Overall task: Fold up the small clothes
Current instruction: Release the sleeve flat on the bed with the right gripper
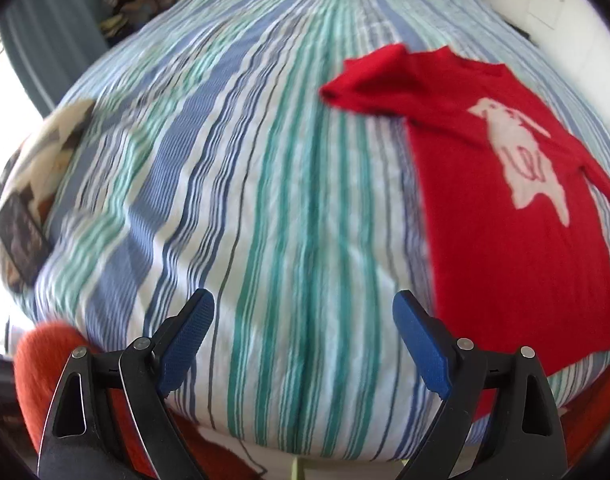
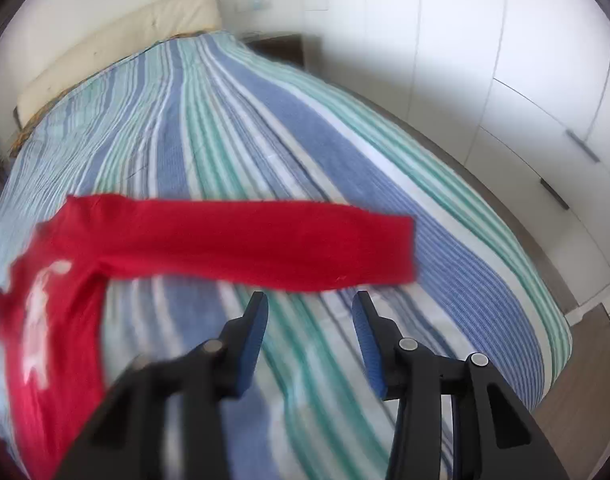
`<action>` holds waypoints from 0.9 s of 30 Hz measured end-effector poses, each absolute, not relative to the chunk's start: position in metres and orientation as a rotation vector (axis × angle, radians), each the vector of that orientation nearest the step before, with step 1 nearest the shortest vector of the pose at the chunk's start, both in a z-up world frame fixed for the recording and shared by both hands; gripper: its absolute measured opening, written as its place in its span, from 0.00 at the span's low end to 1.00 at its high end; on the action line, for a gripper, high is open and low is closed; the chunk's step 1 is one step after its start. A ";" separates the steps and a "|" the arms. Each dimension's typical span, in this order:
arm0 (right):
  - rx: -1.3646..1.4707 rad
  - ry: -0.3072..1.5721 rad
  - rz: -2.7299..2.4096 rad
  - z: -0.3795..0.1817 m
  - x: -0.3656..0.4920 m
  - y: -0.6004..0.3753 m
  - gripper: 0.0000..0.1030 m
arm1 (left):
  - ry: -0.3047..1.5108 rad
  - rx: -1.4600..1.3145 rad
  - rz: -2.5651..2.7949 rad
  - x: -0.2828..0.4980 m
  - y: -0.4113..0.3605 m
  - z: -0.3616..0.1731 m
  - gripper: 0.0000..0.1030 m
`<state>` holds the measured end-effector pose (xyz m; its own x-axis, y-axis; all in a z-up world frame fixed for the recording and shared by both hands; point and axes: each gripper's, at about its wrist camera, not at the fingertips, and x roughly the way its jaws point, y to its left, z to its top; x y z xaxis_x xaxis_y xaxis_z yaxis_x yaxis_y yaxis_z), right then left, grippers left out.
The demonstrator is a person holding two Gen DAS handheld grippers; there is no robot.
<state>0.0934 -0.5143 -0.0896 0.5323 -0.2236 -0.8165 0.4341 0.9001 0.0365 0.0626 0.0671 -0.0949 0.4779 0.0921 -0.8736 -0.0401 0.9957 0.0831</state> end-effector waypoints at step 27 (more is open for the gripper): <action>0.354 0.762 -0.316 -0.072 0.026 -0.476 0.60 | 0.939 -0.340 -0.074 0.247 0.162 -0.040 0.04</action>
